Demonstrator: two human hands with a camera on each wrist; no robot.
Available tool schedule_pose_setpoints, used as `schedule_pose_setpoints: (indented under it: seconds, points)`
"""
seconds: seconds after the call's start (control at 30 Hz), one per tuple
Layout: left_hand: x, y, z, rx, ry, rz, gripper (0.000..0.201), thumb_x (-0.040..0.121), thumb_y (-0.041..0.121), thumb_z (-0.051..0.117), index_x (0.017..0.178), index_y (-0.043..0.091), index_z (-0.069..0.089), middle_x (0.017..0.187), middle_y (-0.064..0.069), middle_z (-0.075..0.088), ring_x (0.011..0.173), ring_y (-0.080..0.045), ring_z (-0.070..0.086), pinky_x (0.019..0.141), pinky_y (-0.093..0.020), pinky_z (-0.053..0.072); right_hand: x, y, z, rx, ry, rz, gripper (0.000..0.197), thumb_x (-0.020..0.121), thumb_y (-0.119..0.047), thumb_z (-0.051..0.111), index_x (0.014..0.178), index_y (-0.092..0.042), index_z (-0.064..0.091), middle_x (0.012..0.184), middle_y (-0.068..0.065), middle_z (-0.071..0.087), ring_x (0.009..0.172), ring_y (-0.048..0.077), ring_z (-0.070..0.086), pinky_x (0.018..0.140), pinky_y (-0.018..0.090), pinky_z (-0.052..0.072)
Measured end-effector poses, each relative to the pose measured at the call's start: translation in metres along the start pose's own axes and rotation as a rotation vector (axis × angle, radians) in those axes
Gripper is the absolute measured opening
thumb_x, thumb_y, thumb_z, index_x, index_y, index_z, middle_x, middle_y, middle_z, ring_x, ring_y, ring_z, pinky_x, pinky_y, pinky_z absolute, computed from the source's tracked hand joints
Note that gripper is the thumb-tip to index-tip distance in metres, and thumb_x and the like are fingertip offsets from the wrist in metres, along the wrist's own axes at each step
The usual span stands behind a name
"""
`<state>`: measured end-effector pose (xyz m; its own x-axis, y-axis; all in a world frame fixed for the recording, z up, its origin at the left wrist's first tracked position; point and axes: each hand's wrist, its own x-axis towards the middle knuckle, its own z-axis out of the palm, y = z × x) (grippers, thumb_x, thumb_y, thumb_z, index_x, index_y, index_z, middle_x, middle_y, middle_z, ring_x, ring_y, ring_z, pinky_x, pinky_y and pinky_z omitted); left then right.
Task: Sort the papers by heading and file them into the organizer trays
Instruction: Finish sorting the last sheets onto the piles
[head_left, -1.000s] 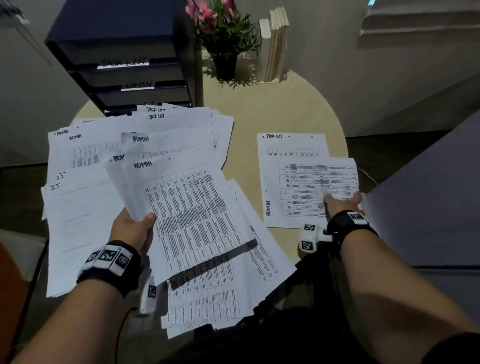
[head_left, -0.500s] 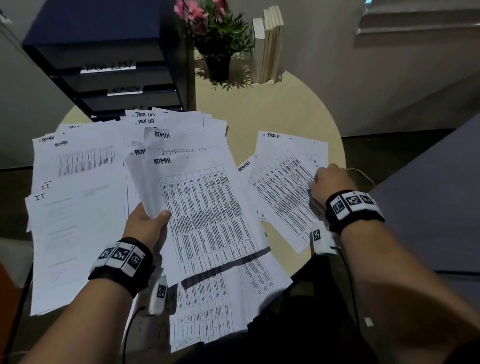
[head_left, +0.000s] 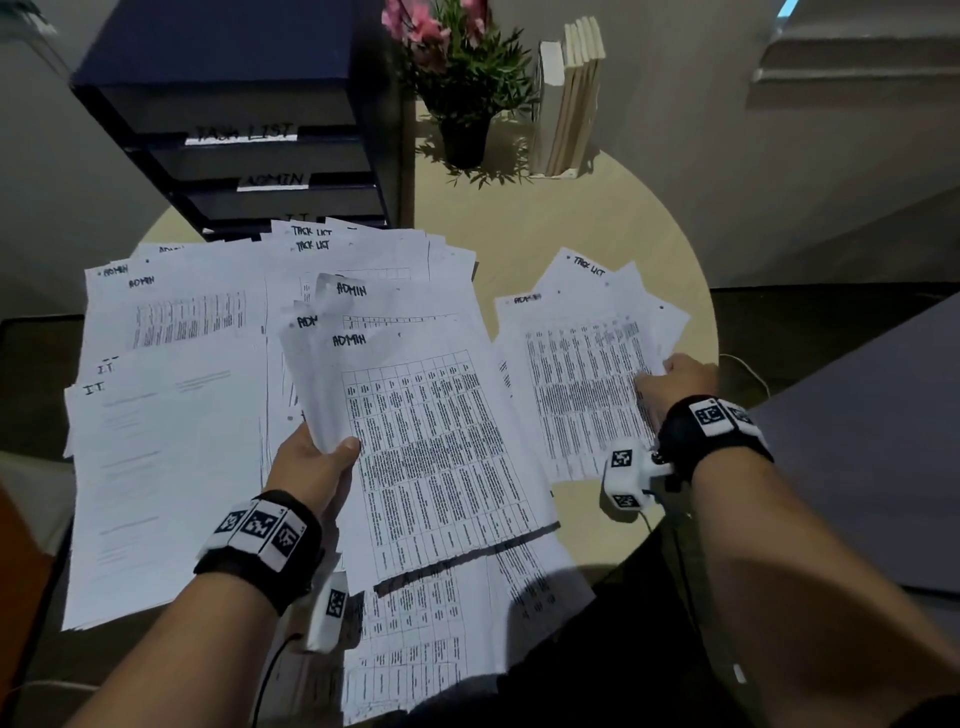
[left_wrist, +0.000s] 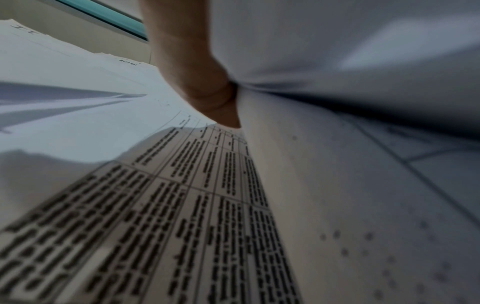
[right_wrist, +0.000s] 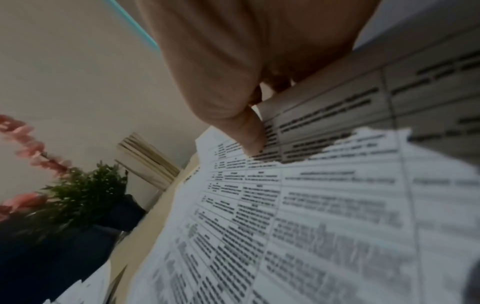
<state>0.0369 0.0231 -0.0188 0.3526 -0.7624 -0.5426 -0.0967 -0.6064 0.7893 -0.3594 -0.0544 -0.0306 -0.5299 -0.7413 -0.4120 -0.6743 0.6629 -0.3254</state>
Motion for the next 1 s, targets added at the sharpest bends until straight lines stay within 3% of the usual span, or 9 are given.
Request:
schedule_pose_setpoints:
  seconds: [0.07, 0.17, 0.37, 0.57, 0.63, 0.73, 0.8, 0.9, 1.0]
  points:
    - [0.001, -0.002, -0.001, -0.003, -0.009, -0.008, 0.015, 0.093, 0.013, 0.066, 0.103, 0.021, 0.058, 0.068, -0.011, 0.058, 0.050, -0.020, 0.050, 0.054, -0.031, 0.048, -0.007, -0.002, 0.012, -0.035, 0.006, 0.072, 0.042, 0.088, -0.025, 0.059, 0.128, -0.013, 0.051, 0.140, 0.018, 0.030, 0.120, 0.042, 0.043, 0.099, 0.045, 0.041]
    - [0.002, -0.007, -0.004, -0.006, -0.013, 0.001, 0.017, 0.092, 0.013, 0.066, 0.102, 0.025, 0.058, 0.081, -0.017, 0.064, 0.062, -0.023, 0.056, 0.064, -0.038, 0.052, -0.013, -0.014, 0.028, -0.108, 0.001, 0.061, 0.042, 0.088, -0.018, 0.056, 0.129, -0.017, 0.050, 0.139, 0.017, 0.025, 0.125, 0.043, 0.034, 0.106, 0.052, 0.038]
    - [0.003, -0.024, -0.017, -0.025, -0.019, -0.015, 0.022, 0.086, 0.018, 0.069, 0.100, 0.033, 0.061, 0.094, -0.018, 0.071, 0.074, -0.029, 0.064, 0.081, -0.053, 0.055, -0.025, -0.024, 0.043, -0.255, 0.124, -0.075, 0.043, 0.087, -0.013, 0.052, 0.129, -0.020, 0.052, 0.128, 0.018, 0.039, 0.117, 0.040, 0.042, 0.102, 0.049, 0.036]
    - [0.001, -0.032, -0.028, -0.096, -0.014, 0.008, 0.027, 0.092, 0.008, 0.065, 0.115, 0.021, 0.058, 0.097, -0.015, 0.070, 0.081, -0.028, 0.065, 0.078, -0.037, 0.056, -0.033, -0.020, 0.054, -0.213, 0.140, -0.170, 0.034, 0.085, -0.006, 0.052, 0.118, -0.016, 0.057, 0.118, 0.022, 0.053, 0.112, 0.042, 0.049, 0.095, 0.046, 0.040]
    - [0.003, -0.034, -0.034, -0.125, -0.016, 0.014, 0.032, 0.092, 0.008, 0.065, 0.121, 0.019, 0.057, 0.101, -0.016, 0.070, 0.087, -0.029, 0.067, 0.079, -0.035, 0.055, -0.034, -0.023, 0.047, -0.094, 0.153, -0.217, 0.029, 0.086, -0.002, 0.051, 0.112, -0.010, 0.059, 0.114, 0.025, 0.055, 0.099, 0.041, 0.054, 0.084, 0.043, 0.045]
    - [0.006, -0.034, -0.039, -0.167, -0.013, 0.038, 0.034, 0.093, 0.008, 0.064, 0.124, 0.018, 0.054, 0.096, -0.012, 0.069, 0.081, -0.025, 0.066, 0.076, -0.033, 0.056, -0.040, -0.037, 0.024, 0.120, 0.307, -0.370, 0.024, 0.085, 0.011, 0.049, 0.103, 0.000, 0.060, 0.117, 0.026, 0.049, 0.078, 0.029, 0.049, 0.075, 0.033, 0.044]
    - [0.008, -0.031, -0.042, -0.204, 0.004, 0.056, 0.032, 0.096, 0.008, 0.061, 0.124, 0.019, 0.052, 0.095, -0.010, 0.067, 0.078, -0.022, 0.064, 0.070, -0.030, 0.054, -0.050, -0.050, 0.001, 0.207, 0.398, -0.541, 0.025, 0.082, 0.017, 0.051, 0.098, 0.001, 0.062, 0.124, 0.025, 0.045, 0.090, 0.029, 0.053, 0.087, 0.028, 0.043]
    - [0.015, -0.028, -0.046, -0.234, 0.030, 0.070, 0.032, 0.095, 0.010, 0.061, 0.123, 0.023, 0.053, 0.102, -0.012, 0.067, 0.088, -0.026, 0.065, 0.077, -0.034, 0.054, -0.068, -0.074, -0.038, 0.233, 0.446, -0.795, 0.028, 0.080, 0.015, 0.057, 0.095, -0.006, 0.067, 0.126, 0.020, 0.054, 0.114, 0.028, 0.054, 0.096, 0.025, 0.040]
    - [0.019, -0.027, -0.057, -0.215, 0.048, 0.090, 0.032, 0.090, 0.018, 0.063, 0.111, 0.041, 0.056, 0.104, -0.009, 0.068, 0.099, -0.034, 0.067, 0.089, -0.047, 0.055, -0.103, -0.103, -0.076, 0.367, 0.312, -0.863, 0.035, 0.084, 0.006, 0.057, 0.097, -0.026, 0.067, 0.109, 0.001, 0.067, 0.104, 0.017, 0.061, 0.090, 0.020, 0.043]
